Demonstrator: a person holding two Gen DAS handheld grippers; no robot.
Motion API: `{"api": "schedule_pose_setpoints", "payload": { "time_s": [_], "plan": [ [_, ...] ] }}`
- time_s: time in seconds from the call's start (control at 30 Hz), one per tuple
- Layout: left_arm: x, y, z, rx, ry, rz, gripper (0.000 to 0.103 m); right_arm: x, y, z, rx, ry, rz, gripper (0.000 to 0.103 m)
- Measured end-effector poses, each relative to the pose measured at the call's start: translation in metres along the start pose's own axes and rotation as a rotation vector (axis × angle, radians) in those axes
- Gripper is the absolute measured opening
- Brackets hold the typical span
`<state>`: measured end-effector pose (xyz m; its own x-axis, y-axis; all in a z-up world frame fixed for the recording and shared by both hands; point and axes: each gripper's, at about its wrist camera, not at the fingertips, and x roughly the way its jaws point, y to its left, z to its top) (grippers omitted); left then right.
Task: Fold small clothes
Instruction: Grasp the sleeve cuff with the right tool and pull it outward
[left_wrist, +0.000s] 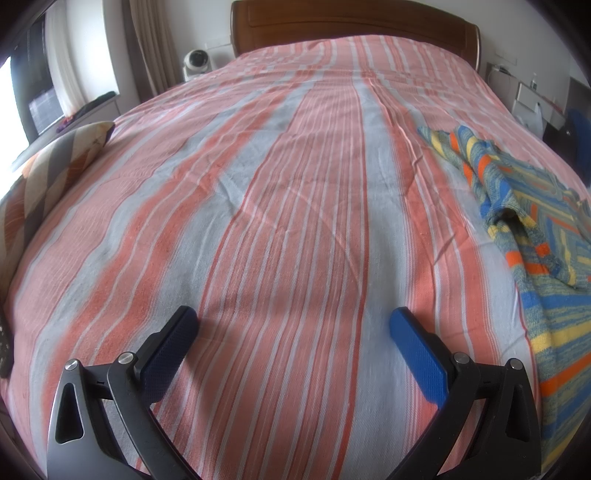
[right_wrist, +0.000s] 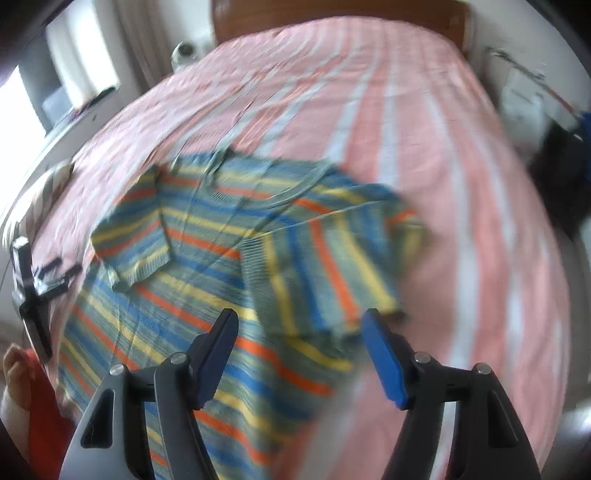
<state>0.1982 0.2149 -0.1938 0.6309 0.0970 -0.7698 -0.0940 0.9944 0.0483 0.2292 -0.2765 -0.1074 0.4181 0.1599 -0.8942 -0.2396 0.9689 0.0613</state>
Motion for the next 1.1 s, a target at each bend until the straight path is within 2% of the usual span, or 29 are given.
{"api": "schedule_pose_setpoints", "payload": {
  "time_s": [0.13, 0.17, 0.2, 0.23, 0.3, 0.4, 0.5, 0.67, 0.97, 1.1],
  "plan": [
    [0.0, 0.0, 0.0, 0.0, 0.0, 0.0, 0.103, 0.052, 0.039, 0.012, -0.117, 0.041, 0.0, 0.067],
    [0.0, 0.0, 0.0, 0.0, 0.0, 0.0, 0.103, 0.064, 0.042, 0.014, -0.128, 0.043, -0.022, 0.057],
    [0.0, 0.0, 0.0, 0.0, 0.0, 0.0, 0.103, 0.077, 0.039, 0.016, -0.112, 0.05, -0.045, 0.016],
    [0.0, 0.0, 0.0, 0.0, 0.0, 0.0, 0.103, 0.083, 0.031, 0.017, -0.077, 0.062, -0.058, 0.003],
    [0.0, 0.0, 0.0, 0.0, 0.0, 0.0, 0.103, 0.073, 0.002, 0.02, 0.05, 0.021, -0.044, 0.004],
    [0.0, 0.0, 0.0, 0.0, 0.0, 0.0, 0.103, 0.021, -0.063, 0.017, 0.202, -0.101, -0.065, 0.003],
    [0.0, 0.0, 0.0, 0.0, 0.0, 0.0, 0.103, -0.037, -0.135, 0.003, 0.272, -0.183, -0.234, 0.003],
    [0.0, 0.0, 0.0, 0.0, 0.0, 0.0, 0.103, -0.064, -0.216, -0.032, 0.363, -0.158, -0.394, 0.003],
    [0.001, -0.001, 0.001, 0.0, 0.0, 0.0, 0.103, -0.055, -0.271, -0.079, 0.438, -0.131, -0.568, 0.002],
    [0.0, 0.0, 0.0, 0.0, 0.0, 0.0, 0.103, -0.033, -0.278, -0.088, 0.418, -0.08, -0.583, 0.002]
  ]
}}
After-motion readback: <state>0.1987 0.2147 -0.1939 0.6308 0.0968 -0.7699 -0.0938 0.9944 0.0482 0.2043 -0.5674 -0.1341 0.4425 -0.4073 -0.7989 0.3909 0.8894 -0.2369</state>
